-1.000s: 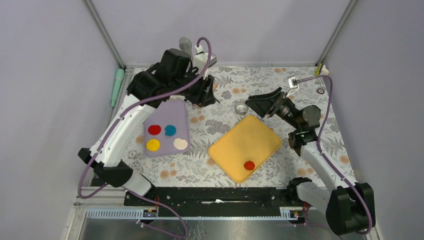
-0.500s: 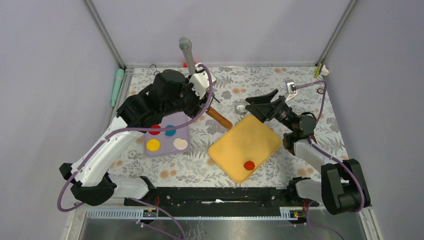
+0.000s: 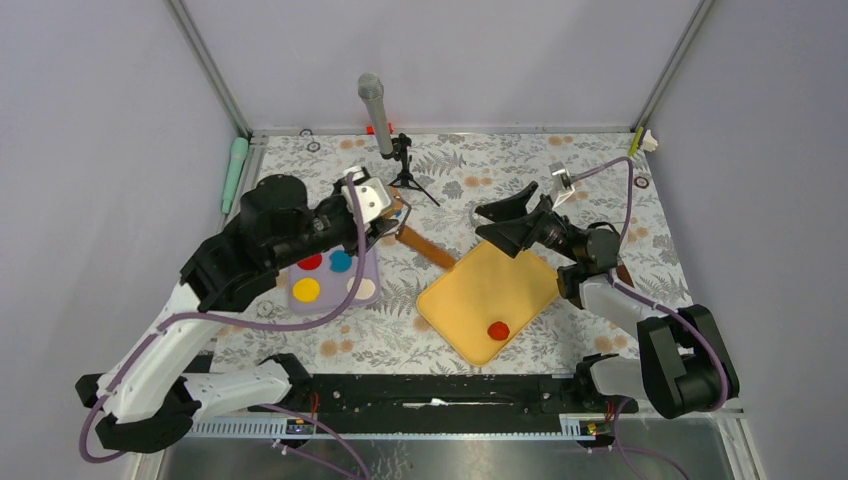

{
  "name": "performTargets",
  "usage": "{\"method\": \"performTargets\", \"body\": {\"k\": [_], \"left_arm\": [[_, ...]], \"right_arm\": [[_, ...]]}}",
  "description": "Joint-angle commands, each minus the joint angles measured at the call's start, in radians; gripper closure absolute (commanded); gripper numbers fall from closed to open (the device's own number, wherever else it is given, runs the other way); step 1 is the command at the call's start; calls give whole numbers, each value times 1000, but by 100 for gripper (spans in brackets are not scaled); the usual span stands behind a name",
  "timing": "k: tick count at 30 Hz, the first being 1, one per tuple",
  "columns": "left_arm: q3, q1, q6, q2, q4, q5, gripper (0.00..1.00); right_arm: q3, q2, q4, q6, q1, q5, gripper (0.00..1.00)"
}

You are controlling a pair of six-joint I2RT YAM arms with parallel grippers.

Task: Roll out the dumpling wrappers from the dough
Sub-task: Pick up the rolling pin from the center of the board.

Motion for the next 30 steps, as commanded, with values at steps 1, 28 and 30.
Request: {"method": "performTargets", "body": {"k": [1, 28, 30], "left_arm": [[17, -5, 54, -45, 118, 69, 100], [54, -5, -55, -104, 121, 180, 100], [56, -4, -70, -97, 118, 189, 100]], "right_arm": [[66, 1, 226, -76, 15, -77, 0], [209, 33, 240, -98, 222, -37, 0], [216, 38, 241, -87, 234, -39, 0]]}}
